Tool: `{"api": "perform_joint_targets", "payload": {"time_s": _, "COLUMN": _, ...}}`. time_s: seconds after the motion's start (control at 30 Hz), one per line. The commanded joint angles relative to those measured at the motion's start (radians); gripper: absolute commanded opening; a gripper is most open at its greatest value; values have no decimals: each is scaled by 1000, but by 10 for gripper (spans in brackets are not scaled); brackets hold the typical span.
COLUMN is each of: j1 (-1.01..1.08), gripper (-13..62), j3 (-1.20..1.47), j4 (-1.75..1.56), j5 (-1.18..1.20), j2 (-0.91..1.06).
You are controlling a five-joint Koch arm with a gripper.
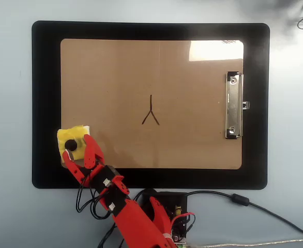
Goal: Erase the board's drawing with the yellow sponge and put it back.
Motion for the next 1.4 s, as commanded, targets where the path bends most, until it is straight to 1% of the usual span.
{"api": "perform_joint_targets", "payload": {"time_s": 0.0, "j1": -11, "gripper": 321, "j3": -48, "j4": -83, "j5": -23, "j2": -38}}
{"api": "perform_joint_targets", "payload": {"time_s": 0.33, "j1": -43, "gripper": 321, "j3": -71, "j4": -333, "j5": -5, "j2": -275}}
{"api": "perform_joint_targets", "payload": {"time_s": 0.63, "j1": -43, "gripper": 309, "j3": -77, "j4": -350, "j5": 57, "j2": -353}}
{"api": "perform_joint_targets", "payload": {"time_s": 0.73, "j1": -43, "gripper": 201, "j3": -75, "j4": -387, "j5": 58, "j2": -376}}
{"api": "perform_joint_targets", "payload": {"time_s": 0.77, "j1": -41, "gripper": 144, "j3": -75, "j4": -411, "j5": 60, "j2": -390}}
{"api": "perform_joint_targets", "payload": {"time_s": 0.83, "j1": -41, "gripper": 55, "j3": -78, "j4": -446, "j5": 64, "j2": -420}}
{"api": "perform_joint_targets", "payload": {"time_s": 0.87, "j1": -40, "gripper": -11, "j3": -84, "j4": -476, "j5": 67, "j2": -443}}
{"api": "perform_joint_targets", "payload": {"time_s": 0.9, "j1": -38, "gripper": -54, "j3": -87, "j4": -497, "j5": 71, "j2": -463}}
{"api": "perform_joint_targets", "payload": {"time_s": 0.93, "j1": -37, "gripper": -80, "j3": -91, "j4": -518, "j5": 75, "j2": -479}}
{"api": "perform_joint_targets", "payload": {"time_s": 1.07, "j1": -26, "gripper": -80, "j3": -92, "j4": -561, "j5": 86, "j2": -500}}
{"api": "perform_joint_targets", "payload": {"time_s": 1.27, "j1": -20, "gripper": -80, "j3": -91, "j4": -551, "j5": 78, "j2": -457}}
{"api": "perform_joint_targets", "payload": {"time_s": 1.3, "j1": -17, "gripper": -80, "j3": -91, "j4": -538, "j5": 78, "j2": -436}}
{"api": "perform_joint_targets", "payload": {"time_s": 1.37, "j1": 2, "gripper": -80, "j3": -89, "j4": -454, "j5": 75, "j2": -328}}
